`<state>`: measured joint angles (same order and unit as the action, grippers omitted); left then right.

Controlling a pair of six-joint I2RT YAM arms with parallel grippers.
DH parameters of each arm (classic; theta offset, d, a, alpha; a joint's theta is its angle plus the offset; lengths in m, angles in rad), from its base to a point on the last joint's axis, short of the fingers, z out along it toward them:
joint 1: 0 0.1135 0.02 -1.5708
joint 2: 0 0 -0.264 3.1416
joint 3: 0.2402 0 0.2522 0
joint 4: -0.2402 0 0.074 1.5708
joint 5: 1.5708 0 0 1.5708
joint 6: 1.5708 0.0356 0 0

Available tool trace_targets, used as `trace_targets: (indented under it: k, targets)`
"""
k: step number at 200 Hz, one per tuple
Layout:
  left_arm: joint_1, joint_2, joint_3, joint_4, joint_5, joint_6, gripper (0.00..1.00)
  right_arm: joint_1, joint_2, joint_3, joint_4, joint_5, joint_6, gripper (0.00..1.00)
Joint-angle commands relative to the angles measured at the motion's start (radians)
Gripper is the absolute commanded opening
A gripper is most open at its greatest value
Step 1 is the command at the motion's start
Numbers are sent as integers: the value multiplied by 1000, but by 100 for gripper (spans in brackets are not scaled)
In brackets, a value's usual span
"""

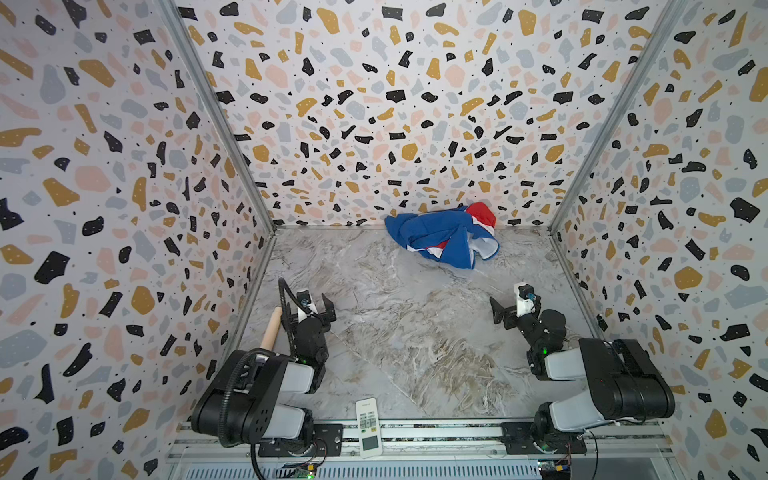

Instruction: Zip up the jacket

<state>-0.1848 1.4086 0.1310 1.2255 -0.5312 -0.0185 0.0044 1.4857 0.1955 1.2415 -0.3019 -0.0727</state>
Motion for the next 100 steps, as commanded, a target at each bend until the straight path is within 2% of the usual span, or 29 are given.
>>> trace_targets:
  k: [1,100]
  targets:
    - [5,-13,7,26,3,9,99,7,-3,-2,17,3,-6,99]
    - [5,-13,8,26,3,8,100,-6,-1,2,15,-6,8,99]
